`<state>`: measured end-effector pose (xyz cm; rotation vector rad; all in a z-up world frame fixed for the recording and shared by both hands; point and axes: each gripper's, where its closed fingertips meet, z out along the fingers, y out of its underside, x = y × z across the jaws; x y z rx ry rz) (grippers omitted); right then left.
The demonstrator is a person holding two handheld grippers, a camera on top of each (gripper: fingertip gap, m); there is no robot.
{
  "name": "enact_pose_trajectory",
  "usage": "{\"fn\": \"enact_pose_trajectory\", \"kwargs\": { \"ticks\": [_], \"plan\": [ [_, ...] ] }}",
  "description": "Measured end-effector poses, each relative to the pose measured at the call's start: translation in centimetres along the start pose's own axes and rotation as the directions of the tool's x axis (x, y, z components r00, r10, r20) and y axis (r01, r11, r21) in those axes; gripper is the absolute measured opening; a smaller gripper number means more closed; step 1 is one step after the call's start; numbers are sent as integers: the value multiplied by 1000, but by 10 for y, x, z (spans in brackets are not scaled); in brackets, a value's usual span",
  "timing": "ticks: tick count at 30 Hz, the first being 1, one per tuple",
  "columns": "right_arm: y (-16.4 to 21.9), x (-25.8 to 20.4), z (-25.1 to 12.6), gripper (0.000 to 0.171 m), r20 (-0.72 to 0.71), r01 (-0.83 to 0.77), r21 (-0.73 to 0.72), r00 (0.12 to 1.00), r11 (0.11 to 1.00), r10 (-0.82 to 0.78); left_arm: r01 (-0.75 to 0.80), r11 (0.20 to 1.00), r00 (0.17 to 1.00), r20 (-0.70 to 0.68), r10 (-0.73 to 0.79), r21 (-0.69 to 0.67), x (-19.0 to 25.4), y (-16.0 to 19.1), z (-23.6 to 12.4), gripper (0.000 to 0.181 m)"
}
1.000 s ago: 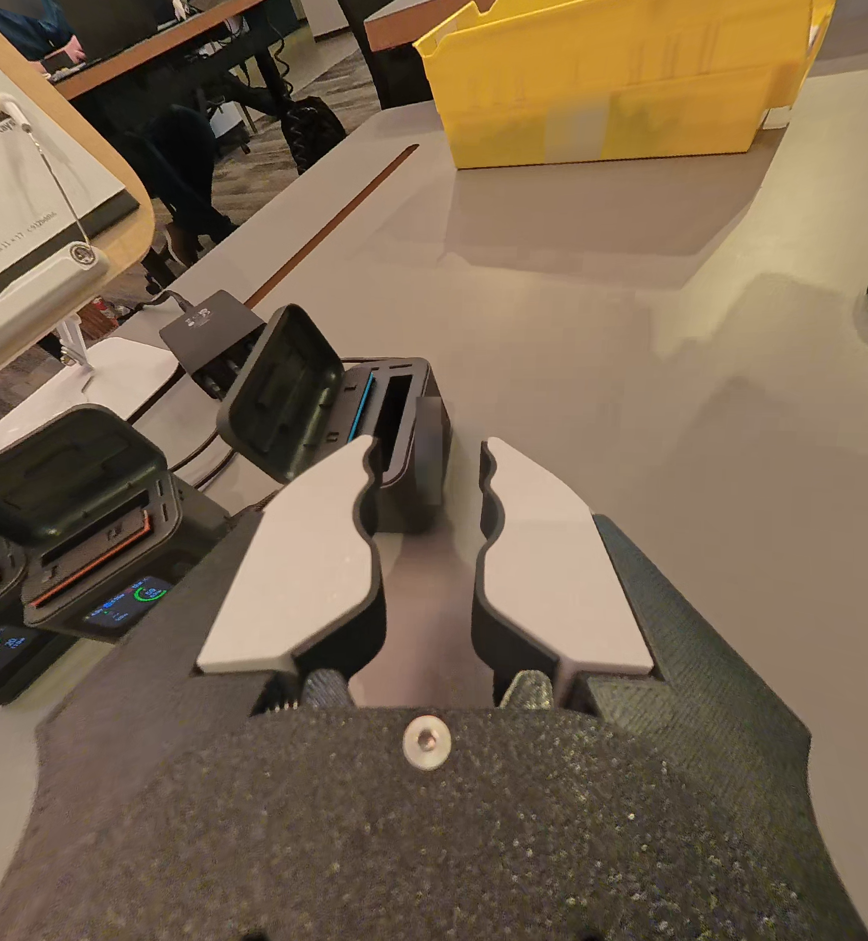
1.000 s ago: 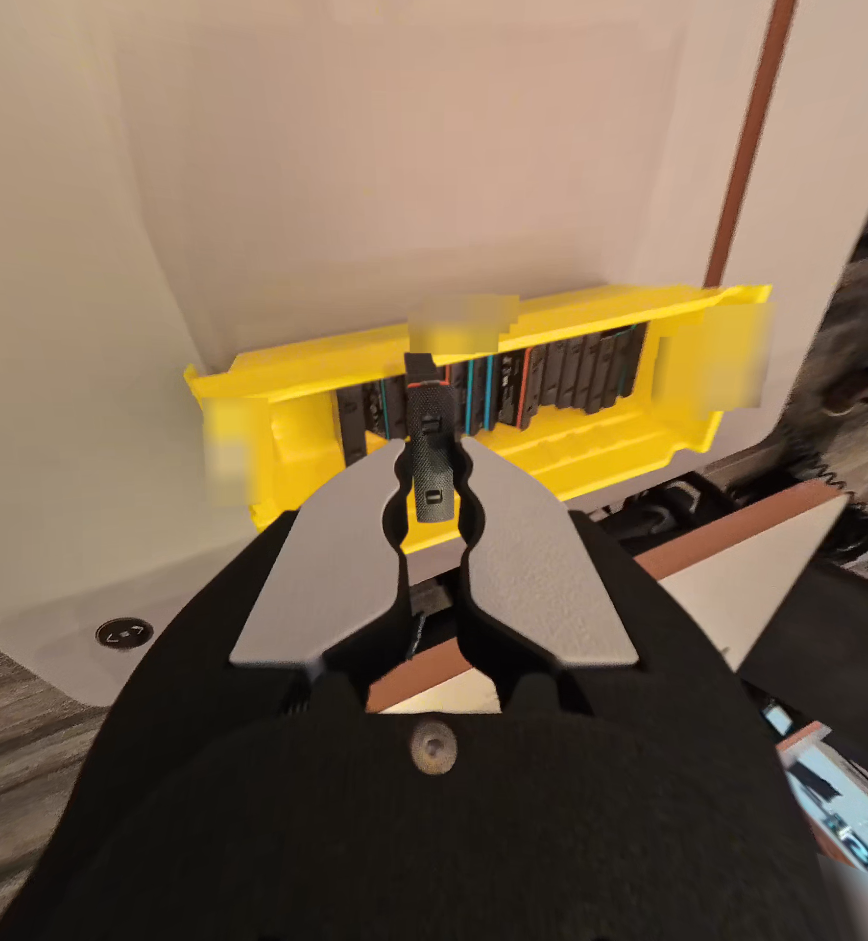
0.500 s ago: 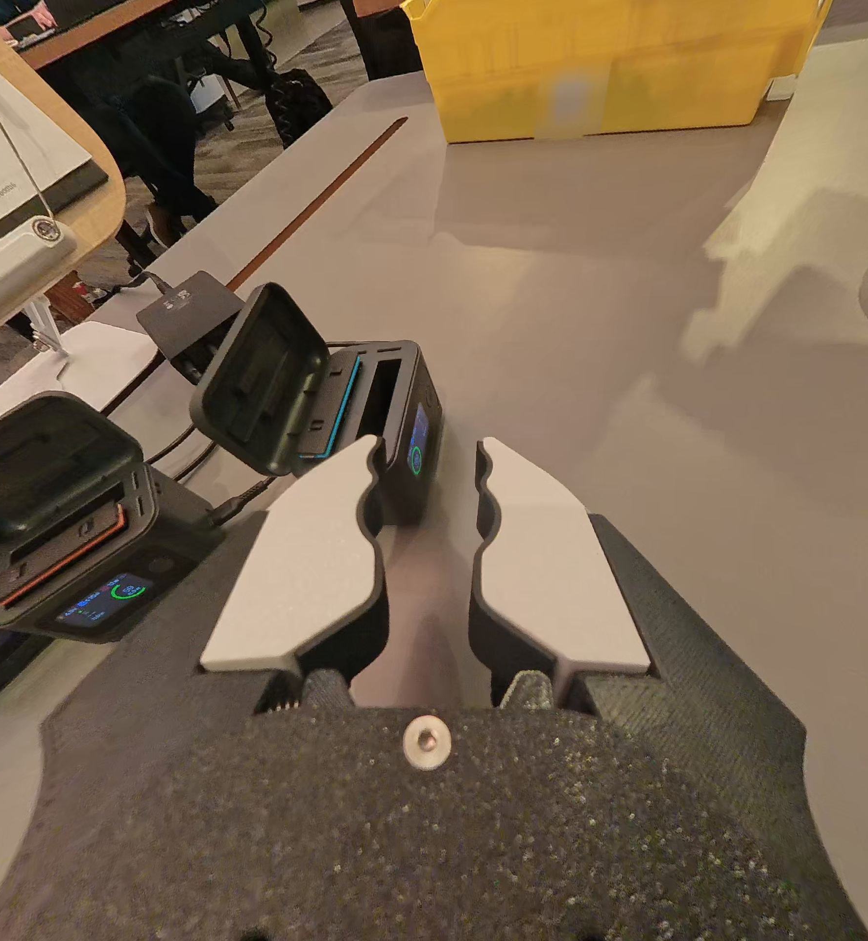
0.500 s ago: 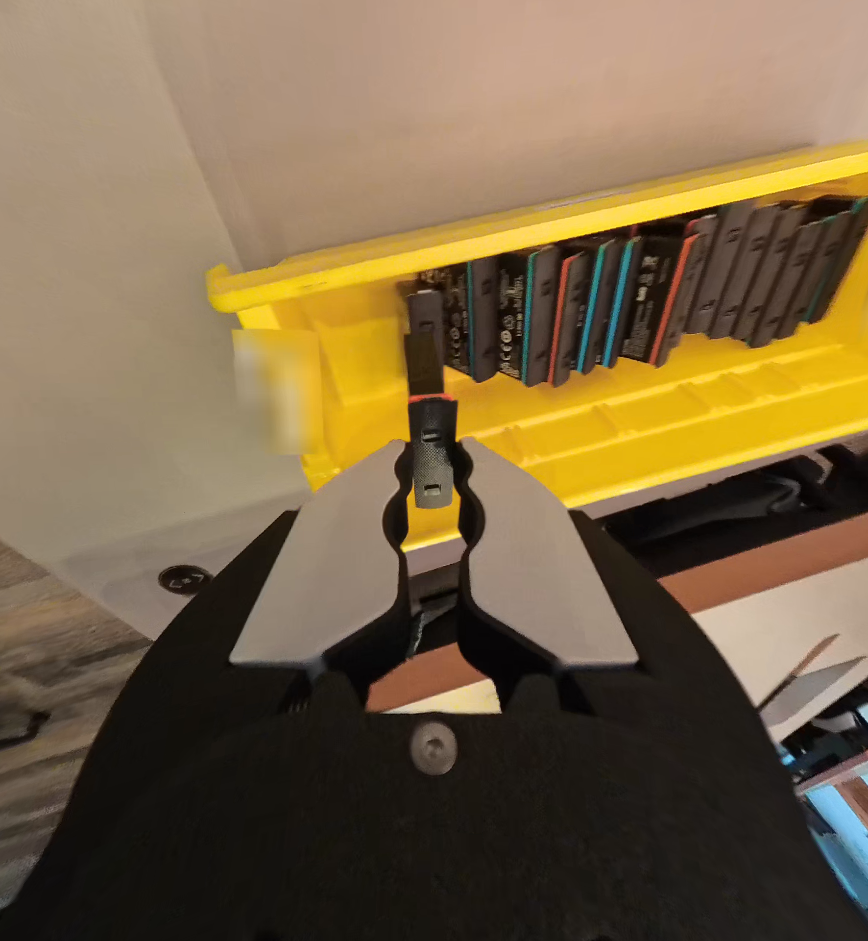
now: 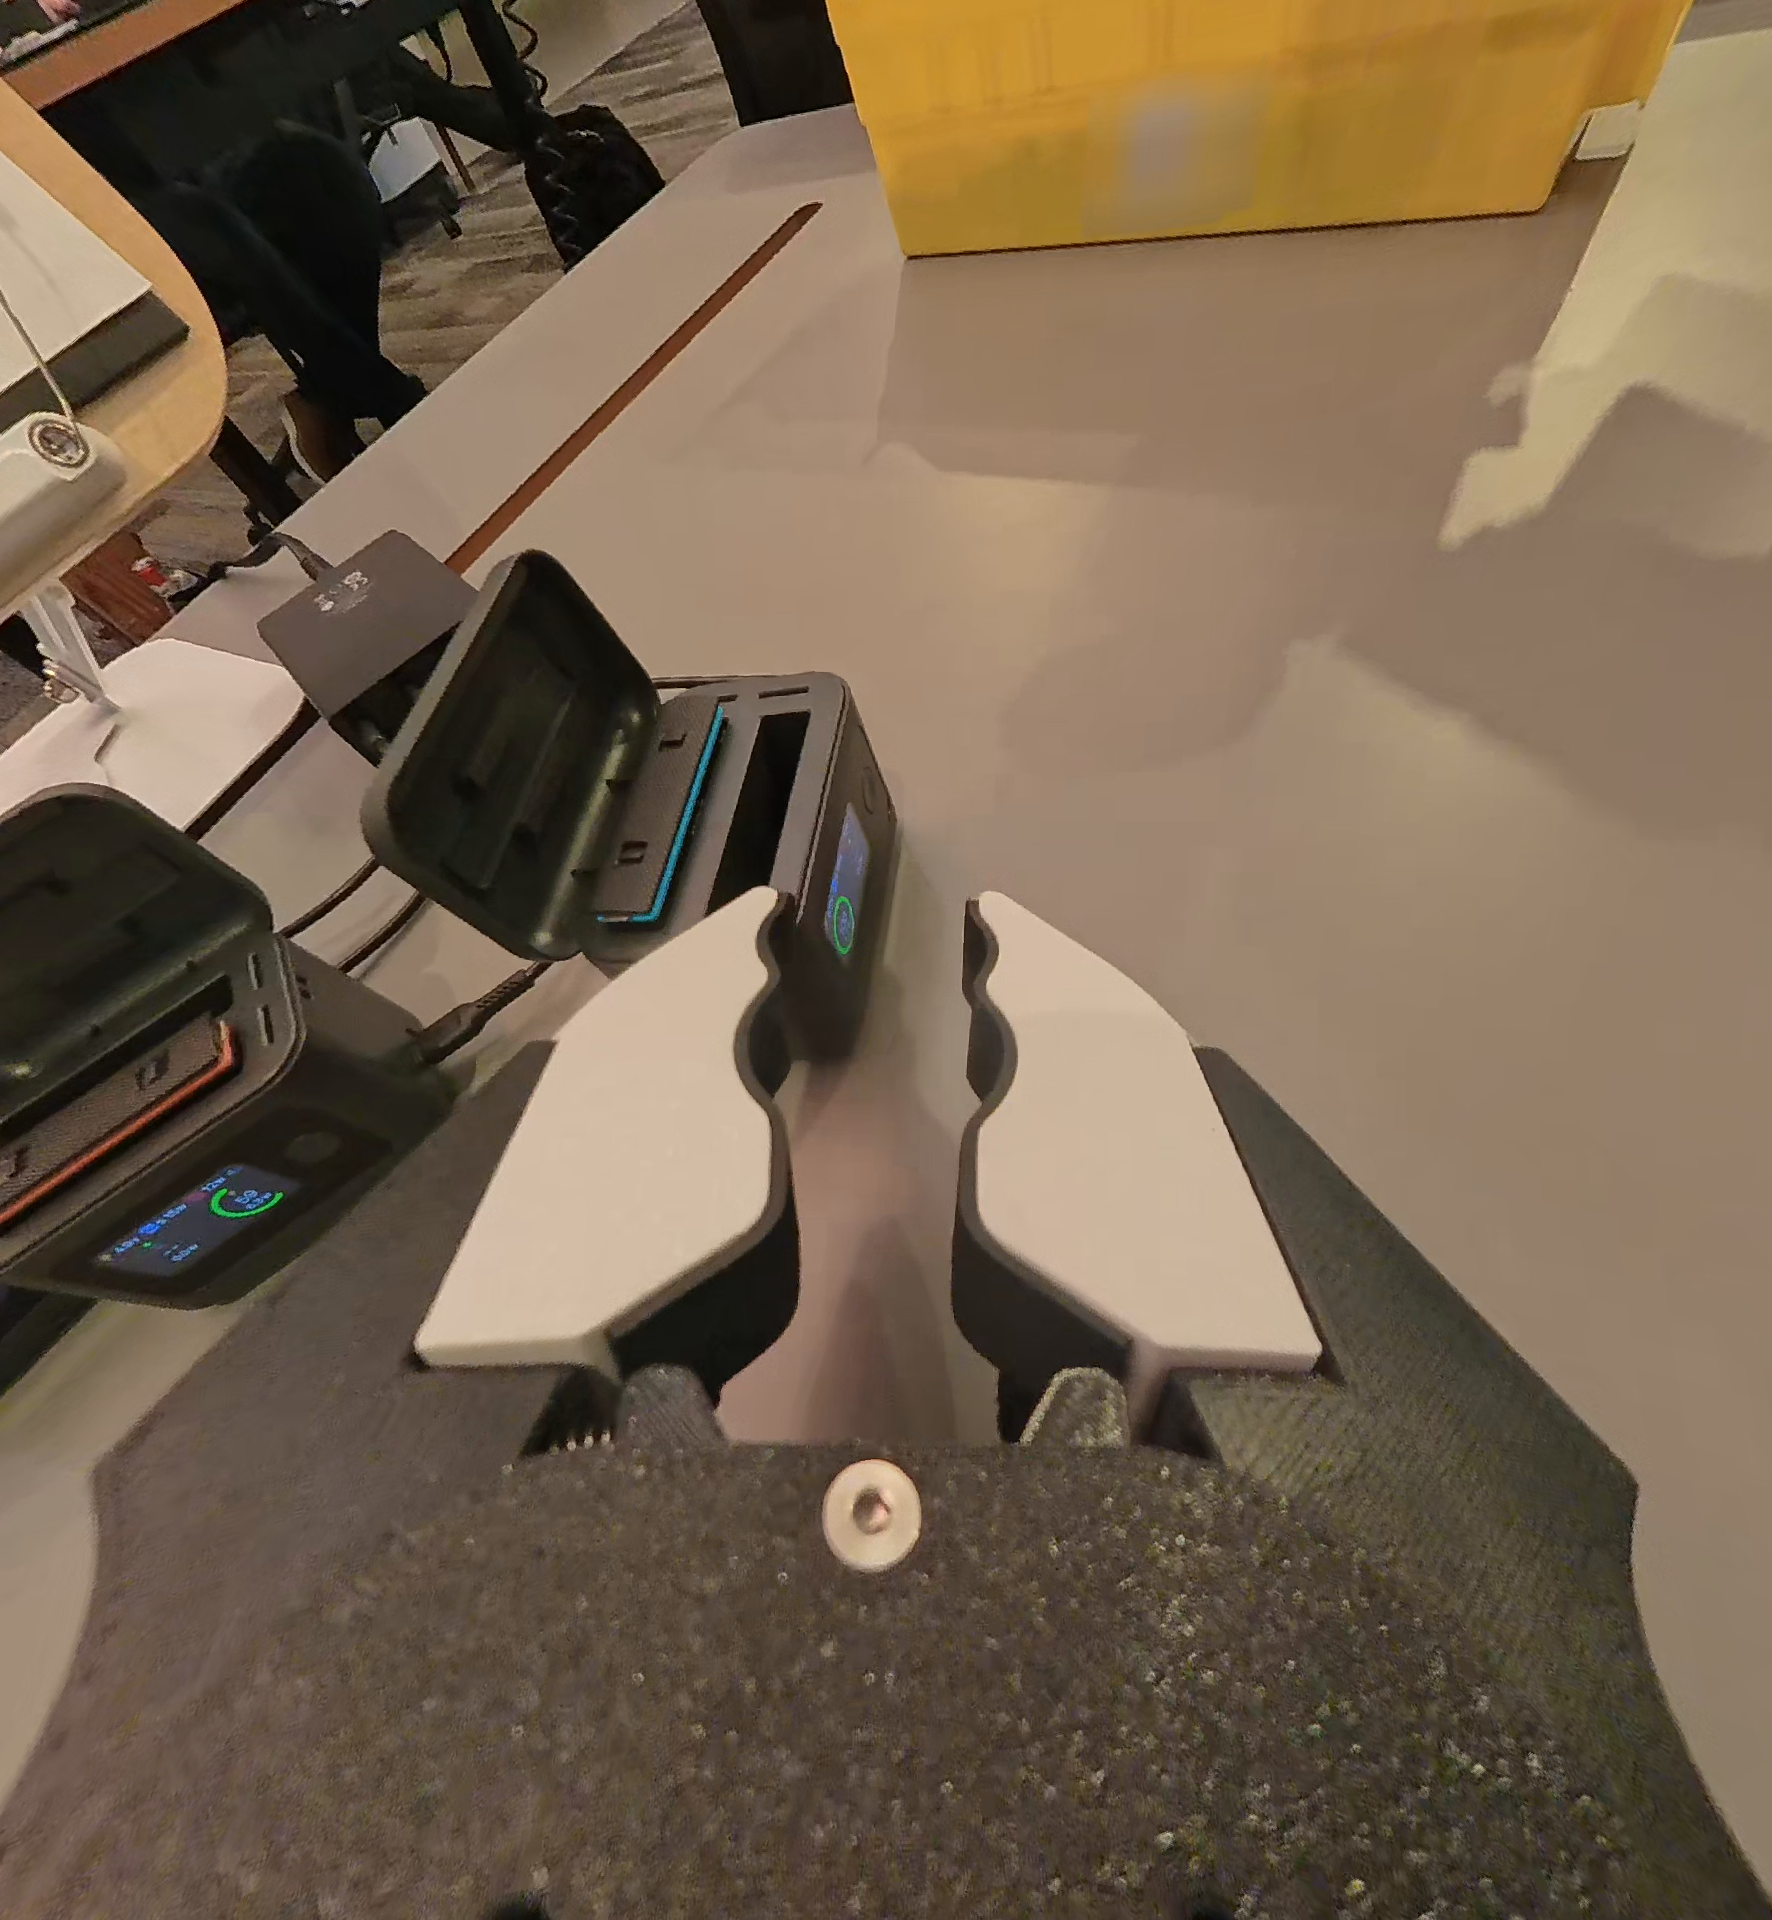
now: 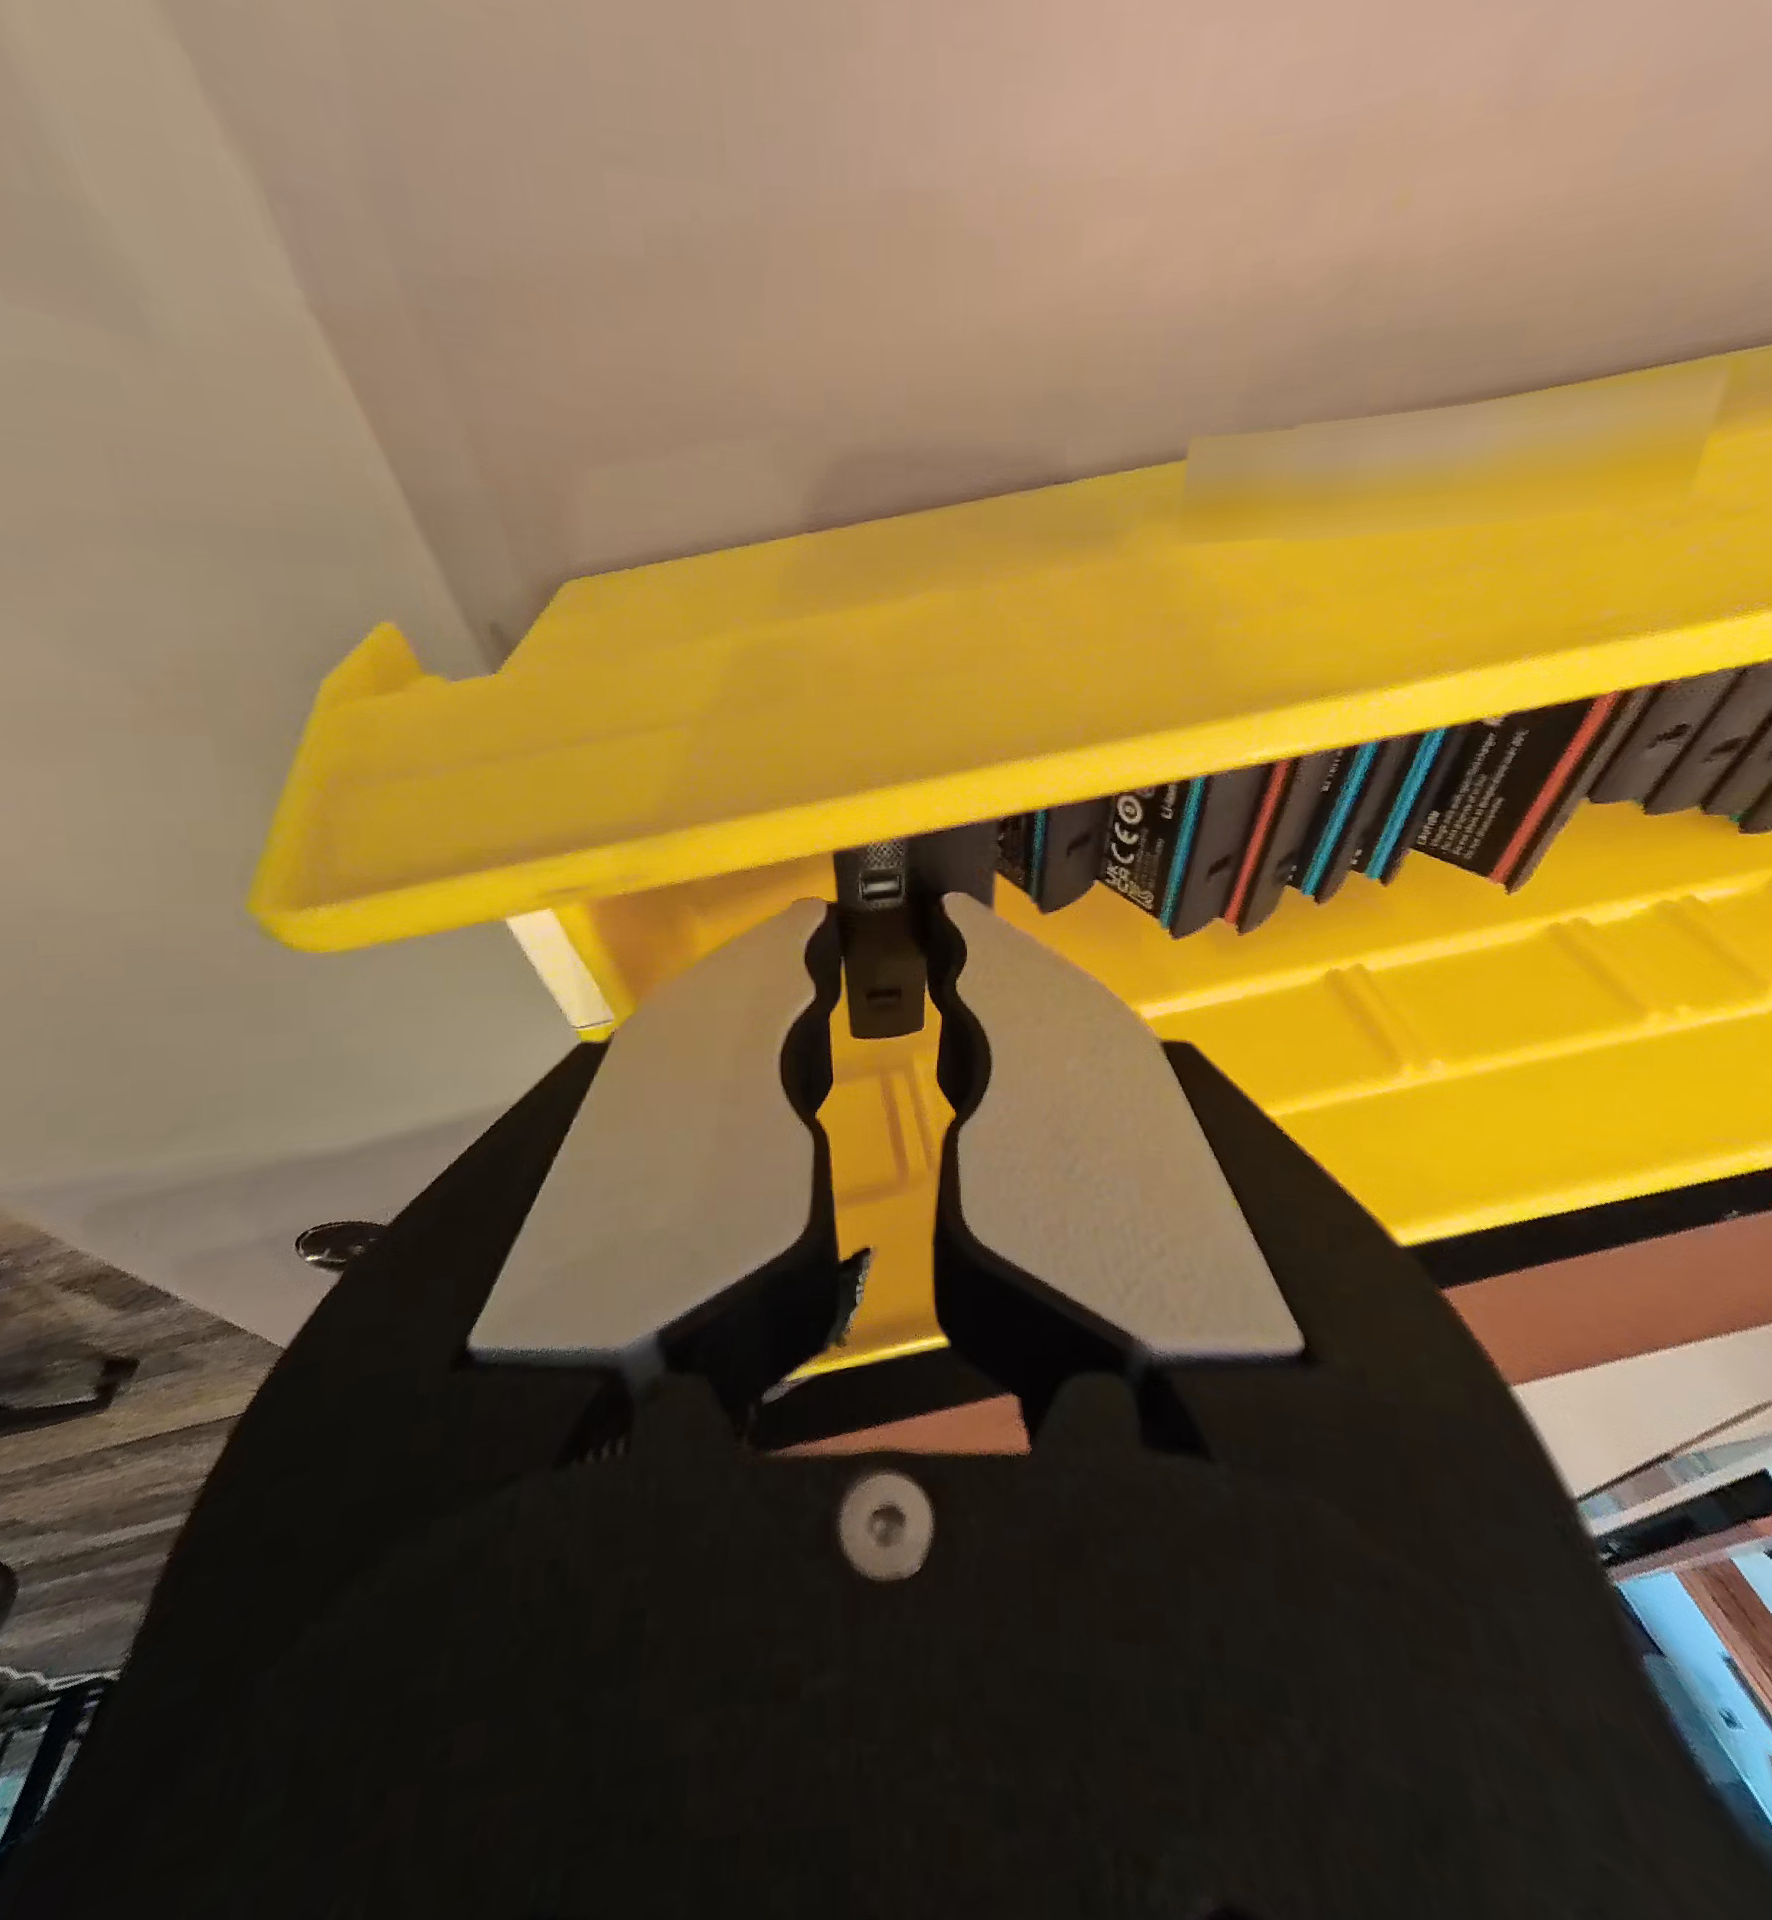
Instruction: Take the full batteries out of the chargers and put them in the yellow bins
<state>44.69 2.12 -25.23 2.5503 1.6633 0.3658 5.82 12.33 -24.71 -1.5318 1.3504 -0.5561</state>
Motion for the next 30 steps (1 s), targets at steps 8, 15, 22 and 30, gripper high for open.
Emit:
{"fn": "enact_pose_trajectory", "kwargs": {
  "ticks": [8,15,22,30],
  "plan": [
    [-1,2,3,15,-13,-27,20,1000,999,27,3,1000,1000,1,-3,1,-1,0,0,30],
    [0,9,-16,10,-50,-73,76,996,994,77,3,1000,1000,4,-3,0,-1,0,-1,30],
    [-27,36,-86,11,-211,-144,363,950,921,232,33,999,999,28,-33,32,-8,-5,-5,33],
    [-110,32,-142,17,-262,-98,707,883,700,389,117,993,986,119,-119,25,-32,0,-9,49]
  ]
}}
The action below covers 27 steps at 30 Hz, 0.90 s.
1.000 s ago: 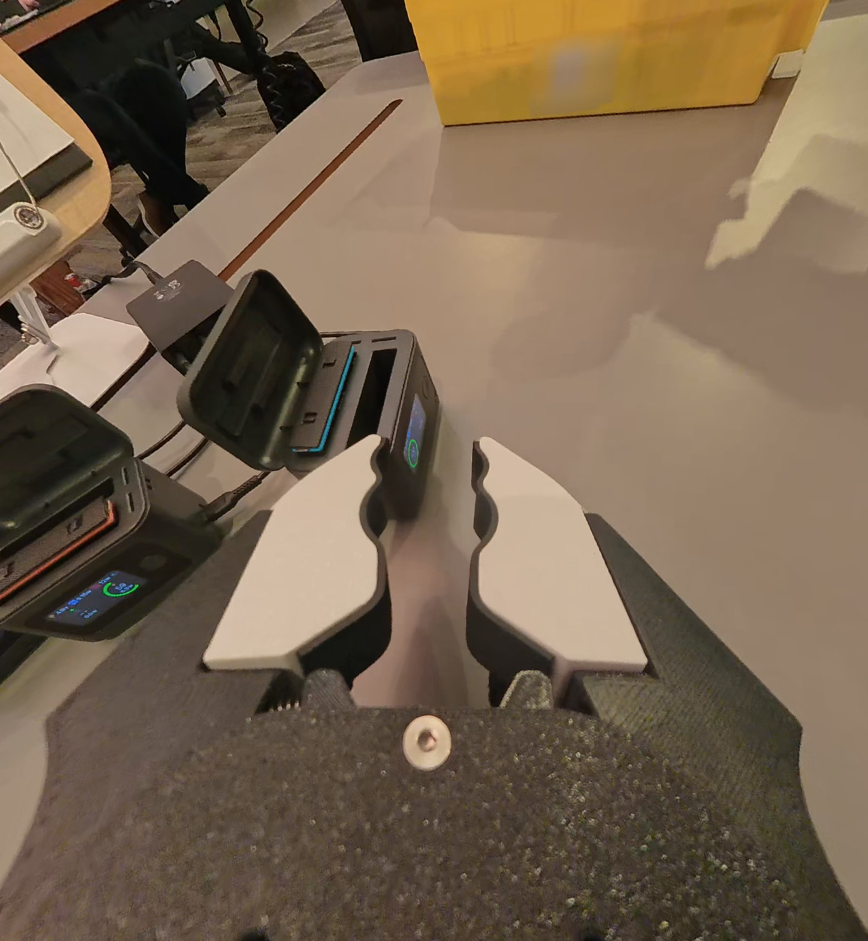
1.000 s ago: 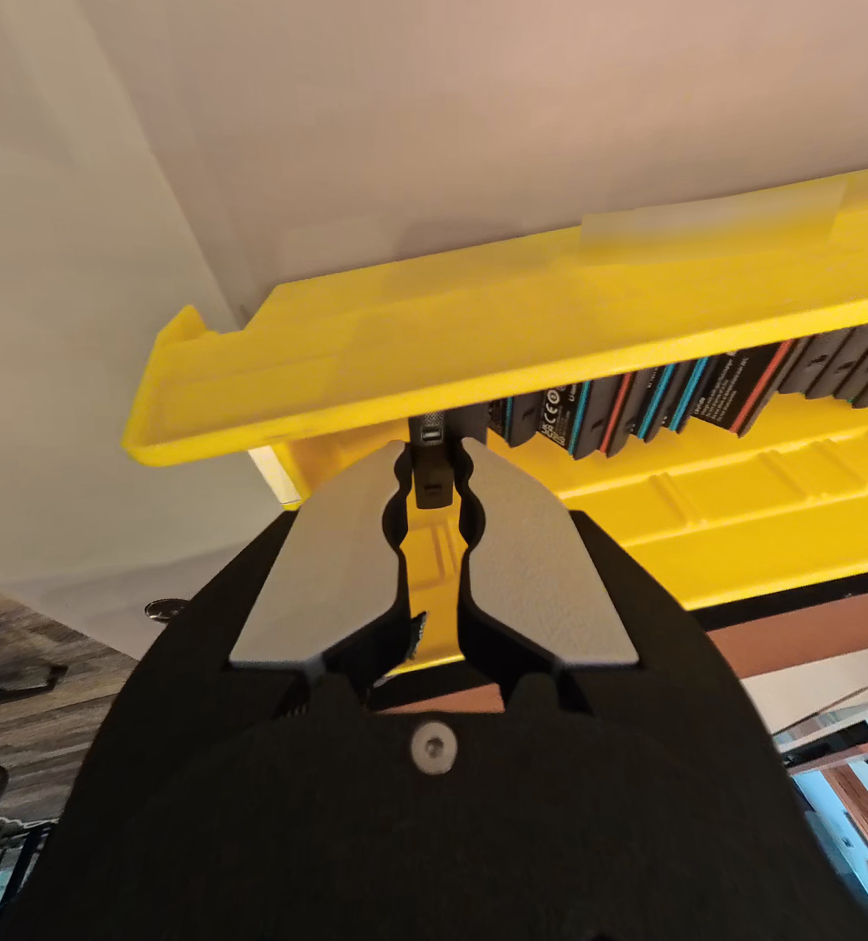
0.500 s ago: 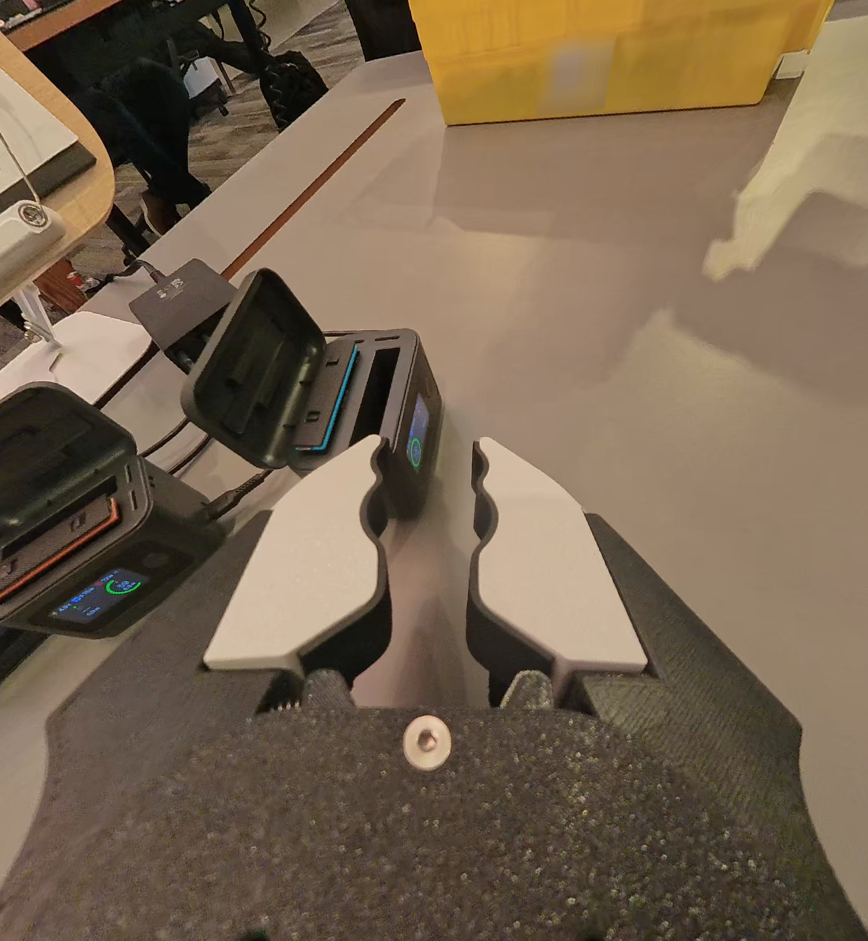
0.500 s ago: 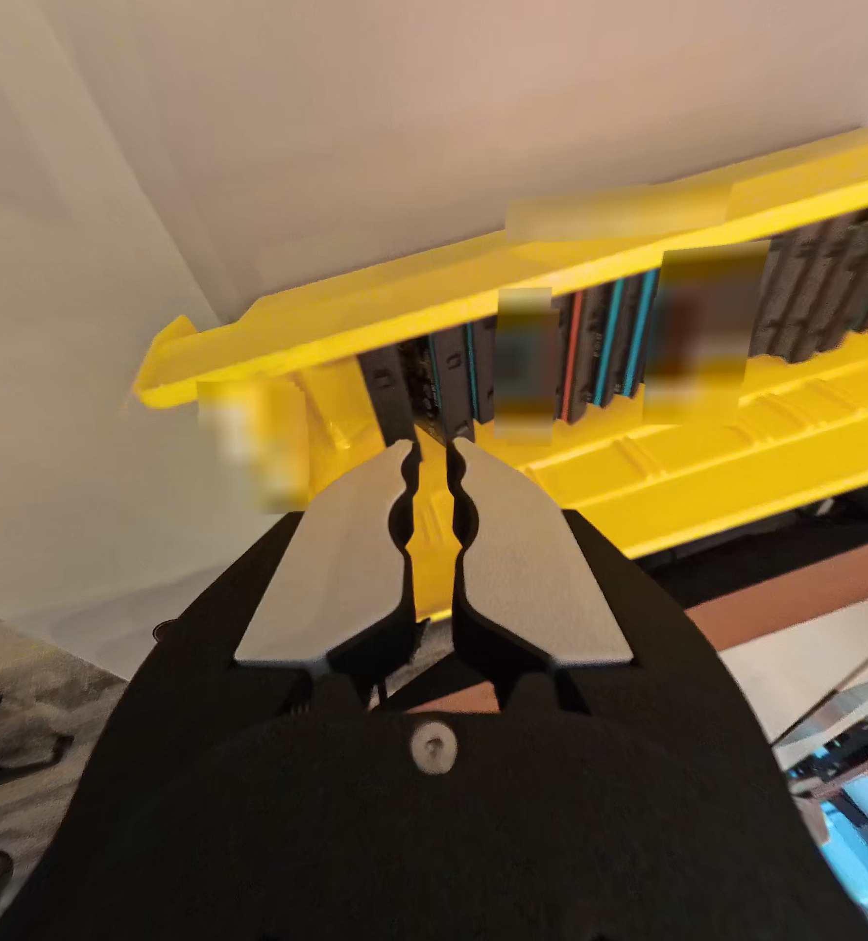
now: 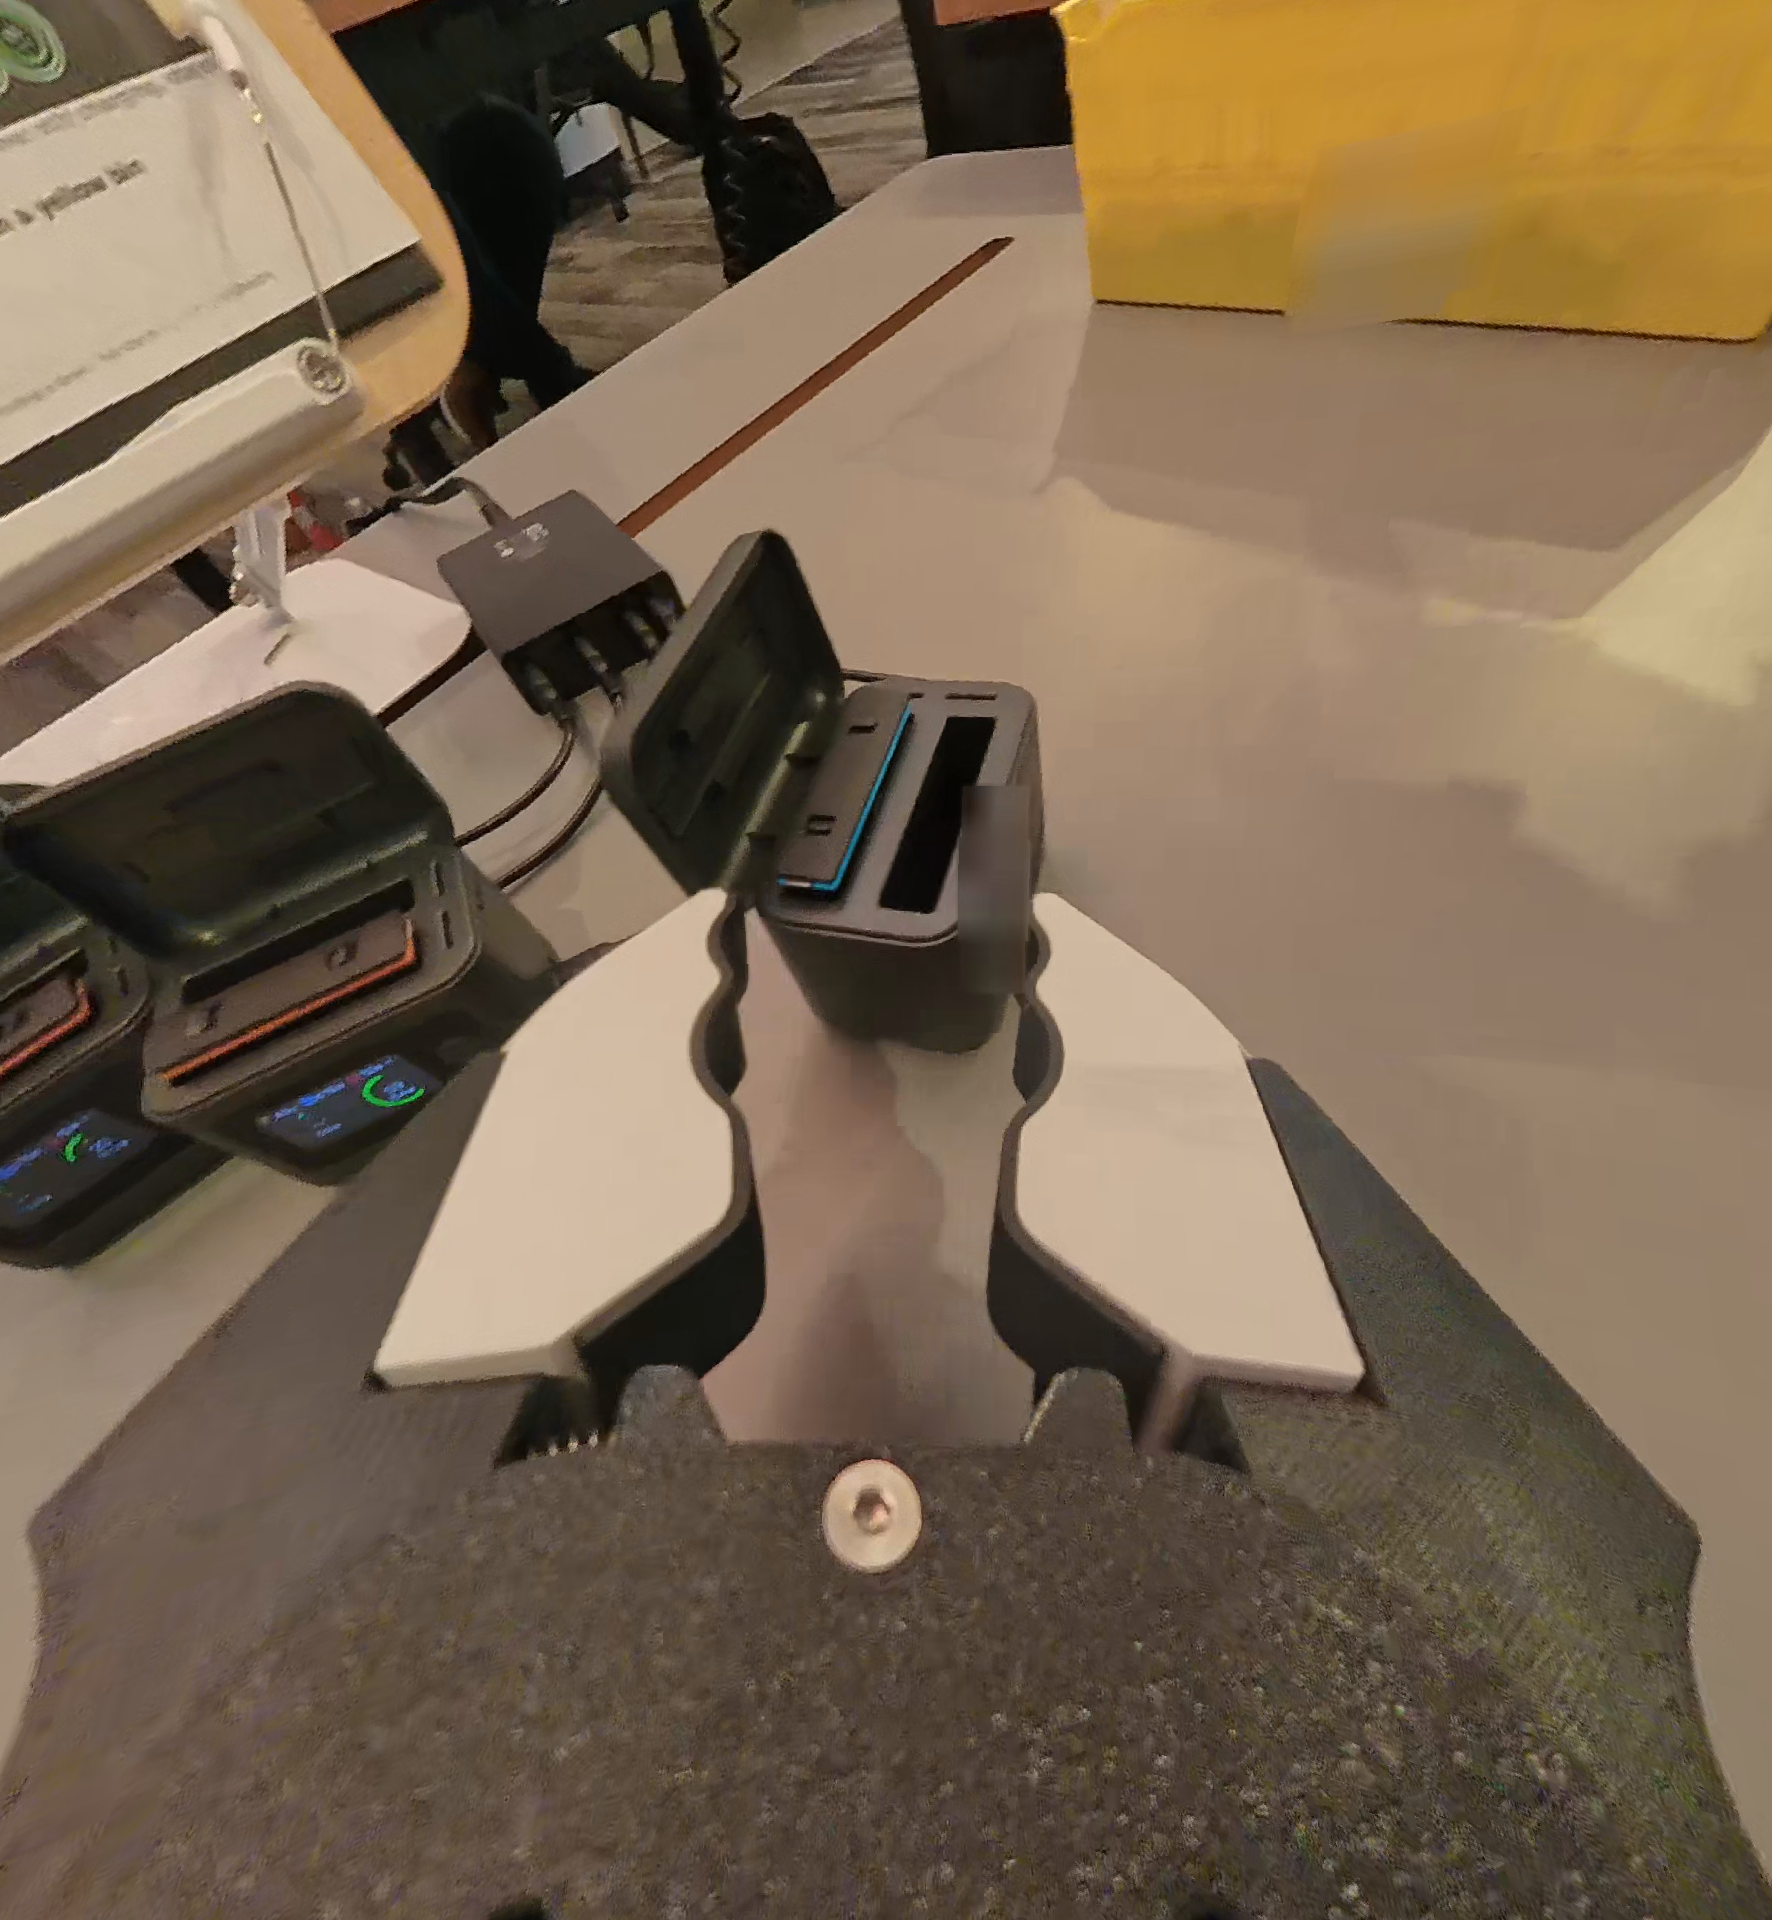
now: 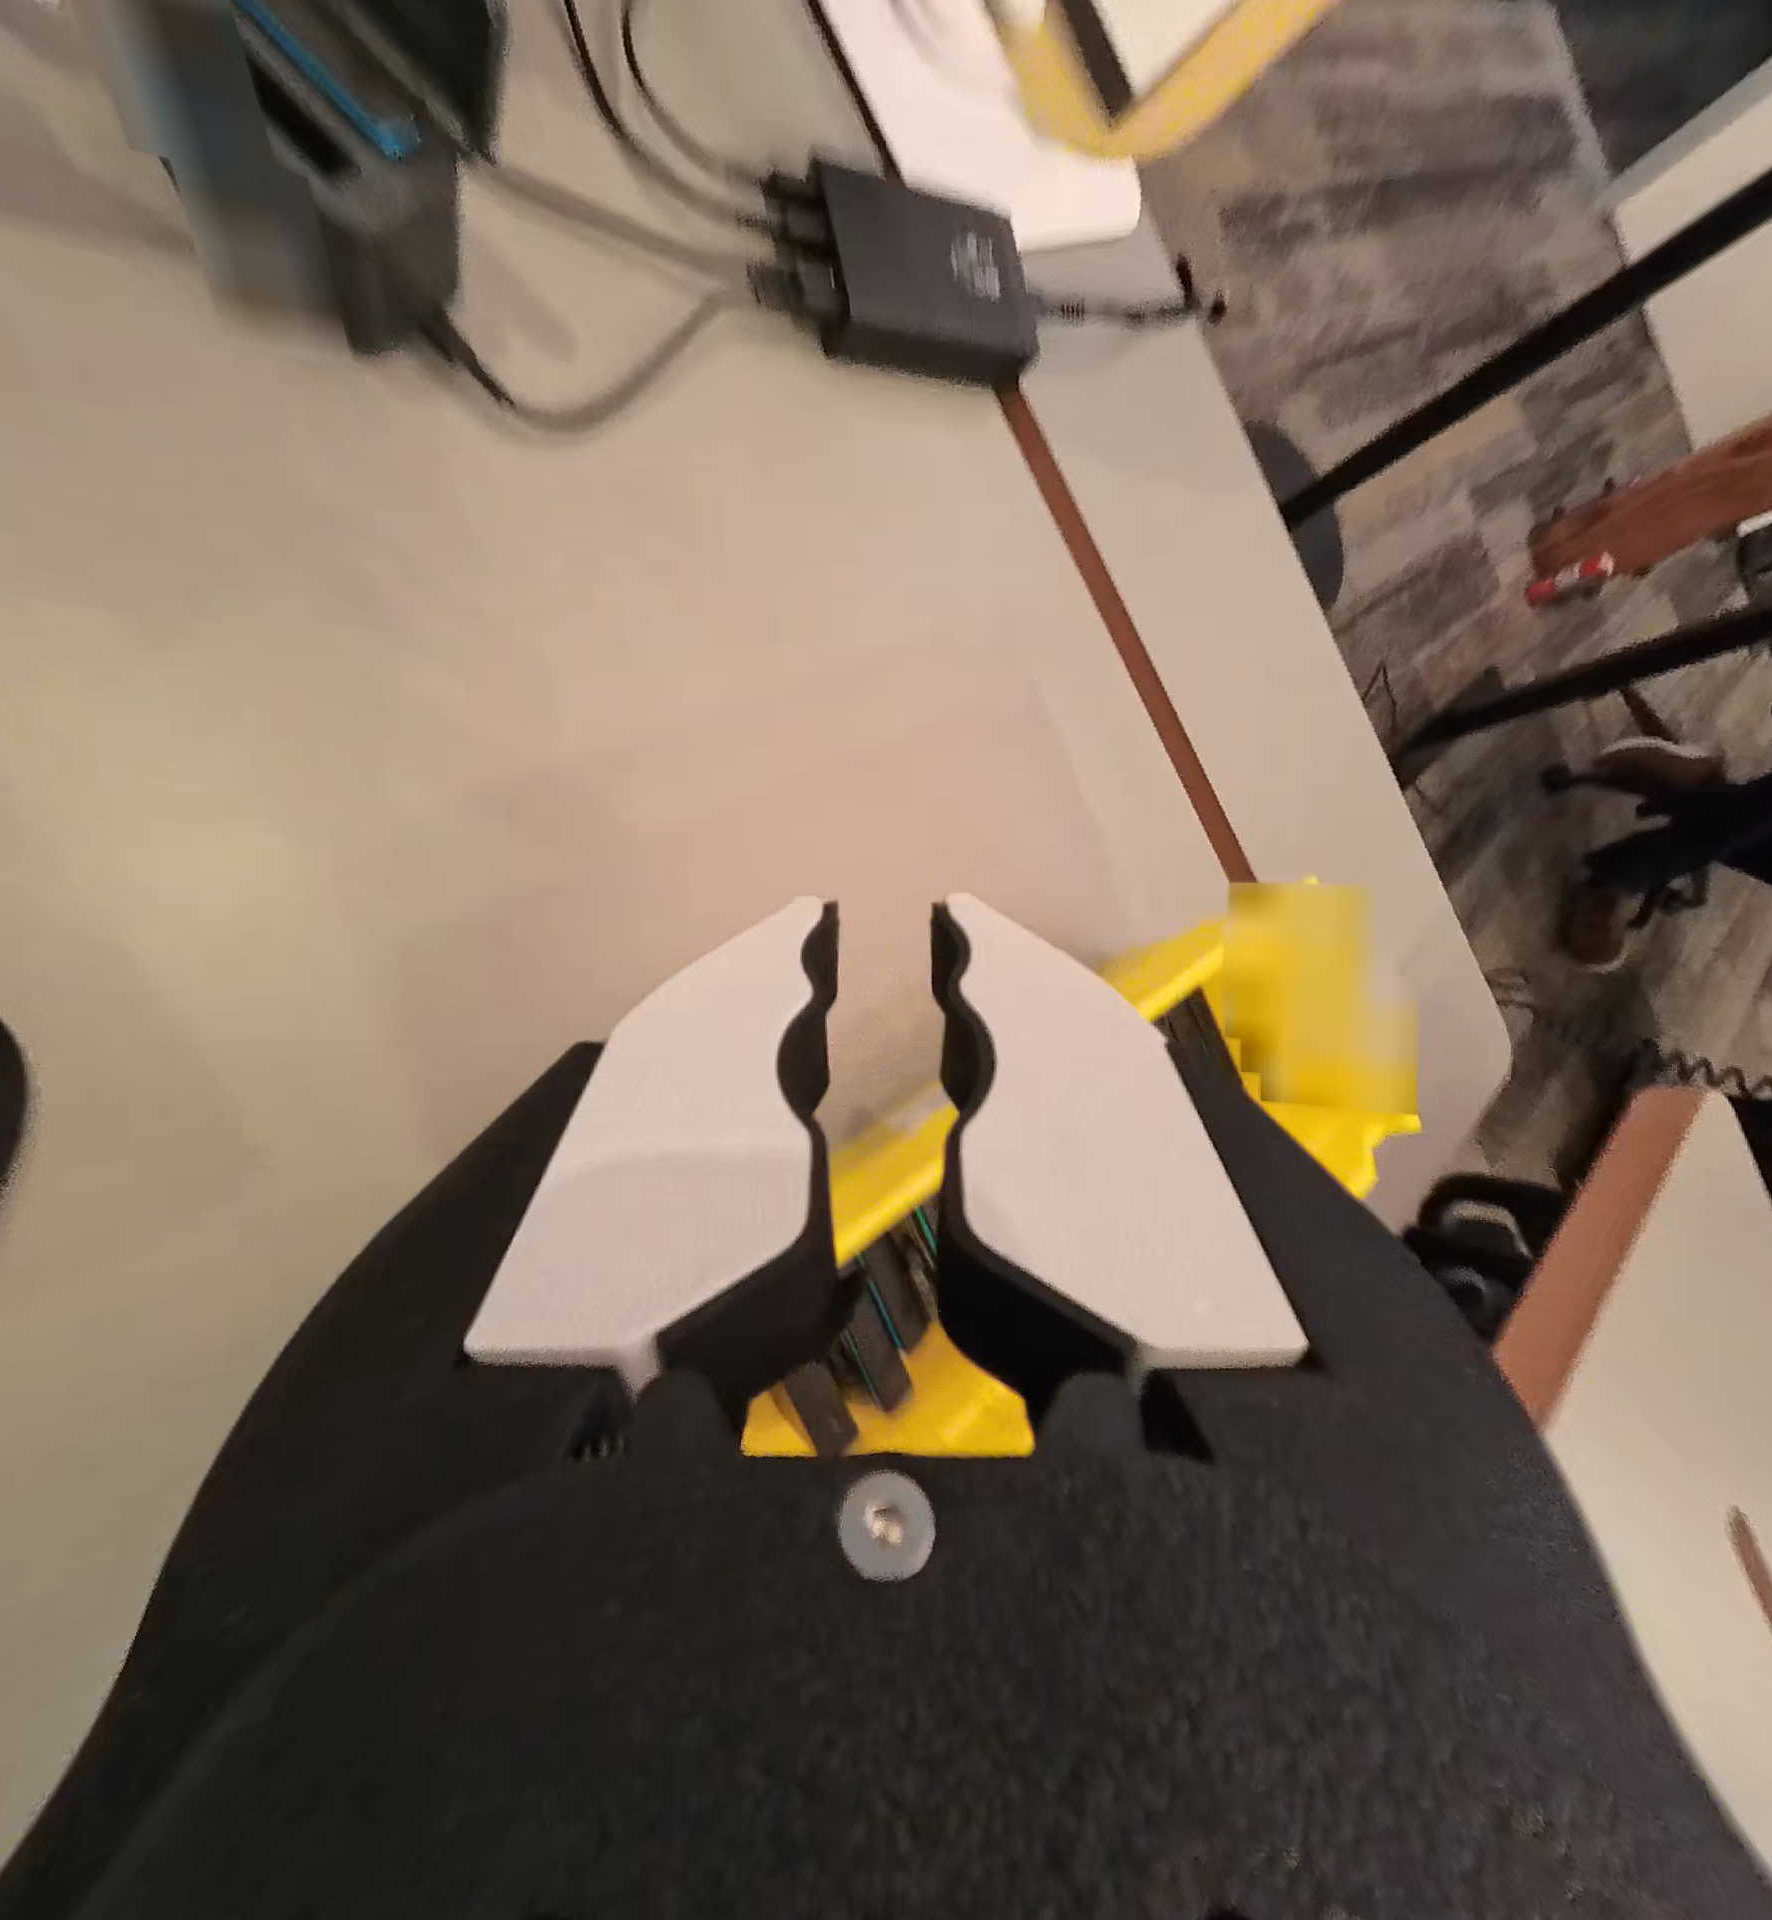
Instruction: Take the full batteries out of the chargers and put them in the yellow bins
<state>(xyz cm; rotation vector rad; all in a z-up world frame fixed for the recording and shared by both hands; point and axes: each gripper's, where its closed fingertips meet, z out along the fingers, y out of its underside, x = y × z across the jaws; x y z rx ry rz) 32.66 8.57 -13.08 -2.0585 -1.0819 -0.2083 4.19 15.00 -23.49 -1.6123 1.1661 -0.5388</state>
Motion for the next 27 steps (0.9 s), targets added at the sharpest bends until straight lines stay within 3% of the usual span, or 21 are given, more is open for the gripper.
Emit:
{"fn": "enact_pose_trajectory", "kwargs": {
  "ticks": [7,11,15,18,22,27],
  "plan": [
    [-62,-46,28,22,25,-93,230,996,969,89,47,986,996,-69,-58,-163,7,29,18,82],
    [-83,-74,46,22,58,-106,301,994,948,93,53,973,992,-100,-78,-226,8,36,28,88],
    [-98,-94,62,23,79,-135,329,990,935,115,53,971,990,-114,-82,-235,5,34,37,80],
    [-111,-106,70,25,118,-190,352,980,916,159,54,970,989,-119,-84,-238,4,33,42,57],
    [-124,-118,83,30,149,-256,354,965,900,216,36,971,992,-109,-63,-238,5,32,42,57],
    [-142,-128,107,54,164,-380,324,924,866,344,29,968,995,-81,-51,-248,8,31,42,57]
  ]
}}
